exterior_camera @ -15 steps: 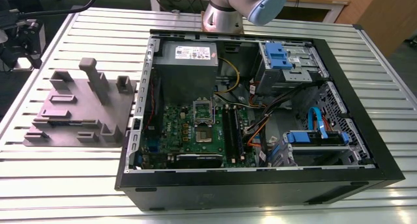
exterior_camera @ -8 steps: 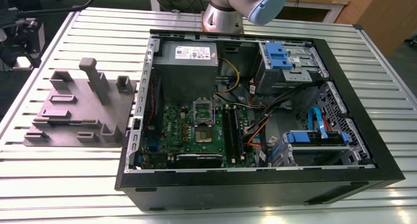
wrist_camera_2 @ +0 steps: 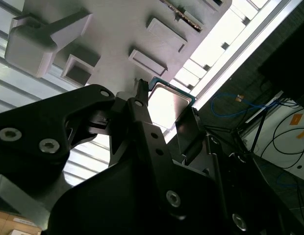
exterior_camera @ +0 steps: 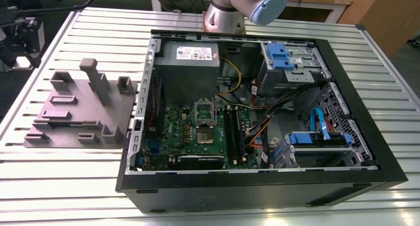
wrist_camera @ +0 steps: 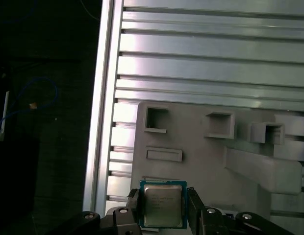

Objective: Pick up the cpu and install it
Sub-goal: 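Pick up the cpu and move it towards the insertion slot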

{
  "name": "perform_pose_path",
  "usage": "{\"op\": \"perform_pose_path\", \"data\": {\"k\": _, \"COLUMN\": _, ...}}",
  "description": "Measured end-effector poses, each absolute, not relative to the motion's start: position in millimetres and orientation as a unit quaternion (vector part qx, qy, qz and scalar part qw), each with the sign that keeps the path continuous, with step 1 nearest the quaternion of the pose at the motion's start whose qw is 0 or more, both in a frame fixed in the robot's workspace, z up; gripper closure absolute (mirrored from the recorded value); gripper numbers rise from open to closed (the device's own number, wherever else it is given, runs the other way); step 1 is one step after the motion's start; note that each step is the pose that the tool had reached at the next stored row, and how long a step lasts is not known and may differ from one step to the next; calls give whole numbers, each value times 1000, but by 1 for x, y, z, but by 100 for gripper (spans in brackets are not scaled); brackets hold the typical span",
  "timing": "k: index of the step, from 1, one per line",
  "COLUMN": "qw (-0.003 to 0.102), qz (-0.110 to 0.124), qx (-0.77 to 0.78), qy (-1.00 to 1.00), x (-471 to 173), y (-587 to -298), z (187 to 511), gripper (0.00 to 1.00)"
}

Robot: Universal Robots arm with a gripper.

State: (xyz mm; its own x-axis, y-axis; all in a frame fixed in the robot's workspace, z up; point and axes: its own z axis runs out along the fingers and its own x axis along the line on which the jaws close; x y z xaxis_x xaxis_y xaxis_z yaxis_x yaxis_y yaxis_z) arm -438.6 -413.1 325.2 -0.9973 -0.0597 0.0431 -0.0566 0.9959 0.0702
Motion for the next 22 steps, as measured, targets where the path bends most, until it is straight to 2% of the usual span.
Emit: {"op": "perform_pose_path", "data": {"k": 22, "qw": 23, "qz": -34, "qx": 29, "qy": -999, "x": -439, "y": -413, "z": 330, "gripper": 53}}
